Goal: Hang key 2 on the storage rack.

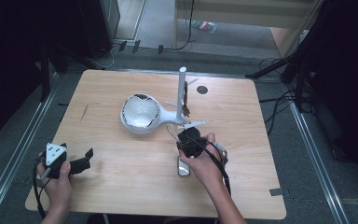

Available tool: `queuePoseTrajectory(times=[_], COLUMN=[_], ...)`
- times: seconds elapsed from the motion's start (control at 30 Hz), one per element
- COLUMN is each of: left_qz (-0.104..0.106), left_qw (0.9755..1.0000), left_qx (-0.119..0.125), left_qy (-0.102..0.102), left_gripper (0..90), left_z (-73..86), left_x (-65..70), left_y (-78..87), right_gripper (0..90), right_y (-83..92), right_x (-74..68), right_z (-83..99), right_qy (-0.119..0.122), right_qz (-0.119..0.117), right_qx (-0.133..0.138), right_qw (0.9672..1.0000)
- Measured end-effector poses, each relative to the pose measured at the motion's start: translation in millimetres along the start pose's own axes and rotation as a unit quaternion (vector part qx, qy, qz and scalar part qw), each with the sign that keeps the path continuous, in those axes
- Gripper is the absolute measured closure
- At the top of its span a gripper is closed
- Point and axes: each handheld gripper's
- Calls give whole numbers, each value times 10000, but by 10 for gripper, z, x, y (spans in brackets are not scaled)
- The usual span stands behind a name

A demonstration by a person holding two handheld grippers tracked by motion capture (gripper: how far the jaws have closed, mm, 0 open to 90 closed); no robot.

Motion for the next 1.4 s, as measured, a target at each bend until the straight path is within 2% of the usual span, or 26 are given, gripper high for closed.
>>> queuePoseTrajectory(times=[0.37, 0.77, 0.87, 1.1, 1.4], left_qz=[-4, -3, -11, -3, 4], left_qw=[10000, 10000, 10000, 10000, 10000], left_qx=[-4, -7, 4, 11, 7], left_qy=[-1, -7, 7, 14, 2], left_gripper=[0, 0, 0, 0, 0], left_z=[0, -1, 0, 1, 0], left_x=[1, 1, 3, 1, -1], left_y=[0, 0, -1, -2, -3], right_gripper=[831, 832, 832, 832, 832], right_y=[78, 154, 165, 224, 295], right_x=[-2, -7, -13, -13, -26], right_z=[-45, -81, -81, -102, -154], right_qy=[-46, -120, -12, 52, 121], right_qz=[115, 317, 435, 628, 810], right_qx=[517, 1030, 1236, 1691, 2077], right_qw=[9986, 9941, 9914, 9836, 9748])
Point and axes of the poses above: each handheld gripper's, and its own axes: y roughly backward along the jaws, z roughly out of its underside, x roughly to its right, and after that the axes turned 15 degrees about x, right-handed
